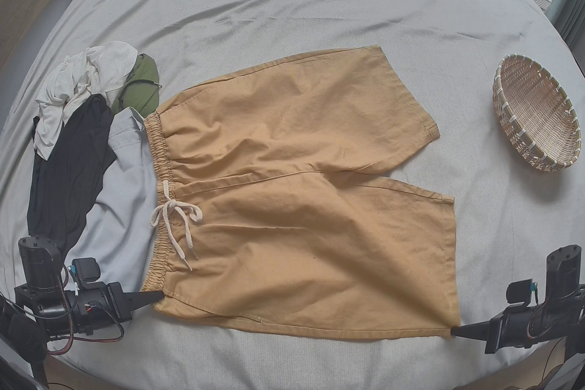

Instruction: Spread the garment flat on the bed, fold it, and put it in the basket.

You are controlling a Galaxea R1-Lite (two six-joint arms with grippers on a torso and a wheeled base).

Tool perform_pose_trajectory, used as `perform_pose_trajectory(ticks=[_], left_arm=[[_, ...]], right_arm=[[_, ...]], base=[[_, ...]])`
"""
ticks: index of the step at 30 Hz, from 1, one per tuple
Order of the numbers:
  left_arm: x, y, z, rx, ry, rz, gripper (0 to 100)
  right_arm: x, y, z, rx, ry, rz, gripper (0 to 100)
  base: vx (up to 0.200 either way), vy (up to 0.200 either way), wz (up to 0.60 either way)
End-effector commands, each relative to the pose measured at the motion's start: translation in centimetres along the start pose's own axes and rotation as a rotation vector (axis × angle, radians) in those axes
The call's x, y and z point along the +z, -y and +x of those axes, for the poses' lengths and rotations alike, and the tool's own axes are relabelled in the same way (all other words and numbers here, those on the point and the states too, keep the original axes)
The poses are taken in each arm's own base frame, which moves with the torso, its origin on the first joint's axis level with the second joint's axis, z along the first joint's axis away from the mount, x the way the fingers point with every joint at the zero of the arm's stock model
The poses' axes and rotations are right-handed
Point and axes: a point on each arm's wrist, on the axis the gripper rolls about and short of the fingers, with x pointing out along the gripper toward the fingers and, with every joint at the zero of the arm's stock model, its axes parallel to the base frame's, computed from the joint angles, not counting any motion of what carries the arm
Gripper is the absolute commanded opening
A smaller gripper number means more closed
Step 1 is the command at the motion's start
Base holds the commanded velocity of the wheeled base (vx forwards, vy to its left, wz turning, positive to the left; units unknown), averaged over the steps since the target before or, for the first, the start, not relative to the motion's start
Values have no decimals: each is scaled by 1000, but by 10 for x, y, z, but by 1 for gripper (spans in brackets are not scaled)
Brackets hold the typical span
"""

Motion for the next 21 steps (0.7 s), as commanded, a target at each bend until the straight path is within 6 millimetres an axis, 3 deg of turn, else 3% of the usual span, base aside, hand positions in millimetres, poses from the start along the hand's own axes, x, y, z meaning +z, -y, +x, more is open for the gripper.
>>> perform_pose_trajectory(ticks=[1, 9, 10, 12, 13, 18, 21], left_arm=[[-1, -1, 0, 4, -4, -5, 0], [0, -2, -1, 8, 1, 4, 0], [0, -2, -1, 8, 1, 4, 100], [0, 0, -2, -4, 10, 14, 100], [1, 1, -3, -16, 15, 18, 100], [8, 14, -15, -78, 88, 58, 100], [13, 17, -17, -77, 118, 79, 100]], right_arm=[[-5, 1, -2, -6, -5, 2, 0], [-3, 3, -3, -21, 6, 3, 0], [-3, 3, -3, -21, 7, -6, 0], [-1, 2, -3, -15, 21, -9, 0], [2, 2, -3, -10, 36, -15, 100], [26, -6, -12, 40, 240, -88, 100], [52, -9, -16, 52, 377, -113, 100]], base=[[0, 0, 0], [0, 0, 0], [0, 0, 0], [0, 0, 0], [0, 0, 0], [0, 0, 0], [0, 0, 0]])
